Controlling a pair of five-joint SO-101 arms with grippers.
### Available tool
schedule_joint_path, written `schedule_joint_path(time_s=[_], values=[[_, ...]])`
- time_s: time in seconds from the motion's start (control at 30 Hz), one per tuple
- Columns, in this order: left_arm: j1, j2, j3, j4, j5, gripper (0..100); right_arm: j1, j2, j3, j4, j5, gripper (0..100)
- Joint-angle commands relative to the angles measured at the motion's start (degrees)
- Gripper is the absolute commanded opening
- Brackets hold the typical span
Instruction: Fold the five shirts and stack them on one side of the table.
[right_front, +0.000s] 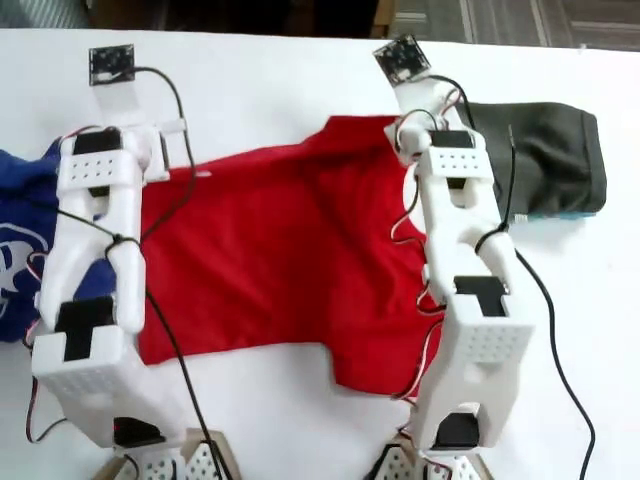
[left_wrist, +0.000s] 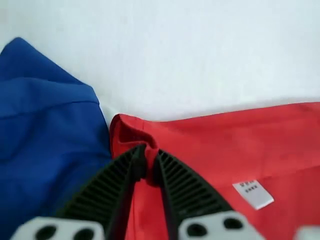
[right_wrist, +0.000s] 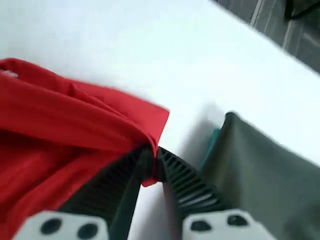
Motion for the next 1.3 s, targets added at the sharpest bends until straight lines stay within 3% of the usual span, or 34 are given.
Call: schedule_joint_path(time_s=[0.0, 0.27, 0.53, 0.9, 1.27], values=[[0.18, -2.99, -0.66, 4.48, 0.18, 3, 0.84, -6.46, -0.26, 5.67, -0.53, 2.0], [0.18, -11.52, -0.22, 21.63, 0.0, 3, 1.54, -17.63, -0.26, 26.95, -0.44, 2.0], [-1.05, -20.92, 0.92, 33.49, -5.1, 3, 1.19, -27.21, 7.03, 37.41, -0.09, 2.0], [-2.29, -40.0, 33.1, 23.56, -12.13, 3, 1.63, -63.08, 48.88, 30.73, 2.9, 2.0], [-2.9, -46.68, 47.69, 18.73, -19.25, 3, 8.04, -79.78, 65.76, 34.42, 11.87, 2.0]])
